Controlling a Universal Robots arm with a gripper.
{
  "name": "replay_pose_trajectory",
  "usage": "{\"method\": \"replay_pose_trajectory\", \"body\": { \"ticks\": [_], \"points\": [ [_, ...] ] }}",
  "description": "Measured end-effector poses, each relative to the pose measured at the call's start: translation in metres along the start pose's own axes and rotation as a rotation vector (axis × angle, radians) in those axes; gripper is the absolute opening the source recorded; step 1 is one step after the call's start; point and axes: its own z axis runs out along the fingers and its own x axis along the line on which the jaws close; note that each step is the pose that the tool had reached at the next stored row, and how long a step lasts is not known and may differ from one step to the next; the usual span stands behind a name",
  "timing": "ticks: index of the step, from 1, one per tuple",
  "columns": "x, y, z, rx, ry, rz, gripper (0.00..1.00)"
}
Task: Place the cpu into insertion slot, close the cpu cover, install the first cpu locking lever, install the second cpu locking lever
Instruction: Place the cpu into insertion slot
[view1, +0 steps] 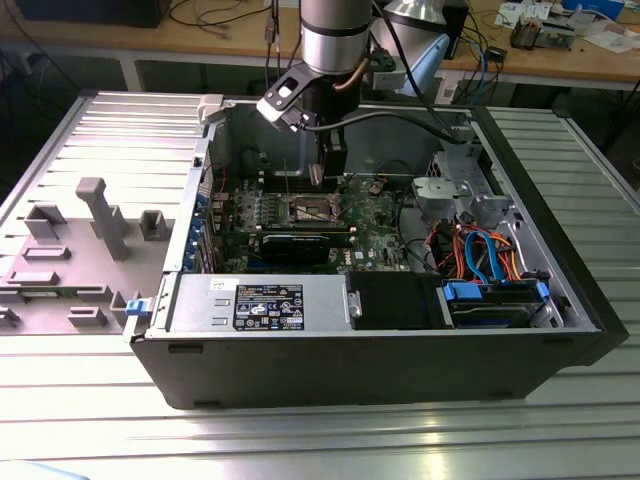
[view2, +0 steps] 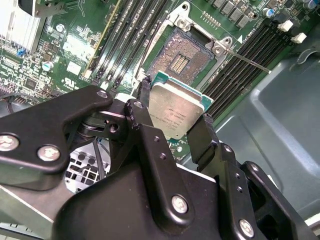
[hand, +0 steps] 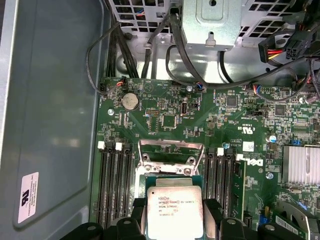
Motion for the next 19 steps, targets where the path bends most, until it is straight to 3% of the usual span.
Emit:
{"method": "replay_pose_trajectory", "body": {
  "ticks": [15,16,17,19],
  "points": [
    [0.0112,-0.0003,0.0045,-0.0003,-0.0008,0.017,0.55],
    [0.0112,-0.0008,0.0058,-0.0003,-0.0023,0.02,0.55],
    [0.0113,-0.0013,0.0068,0.0001,-0.0087,0.022,0.55],
    [0.0113,-0.0021,0.008,0.0008,-0.0267,0.025,0.55]
  ]
}}
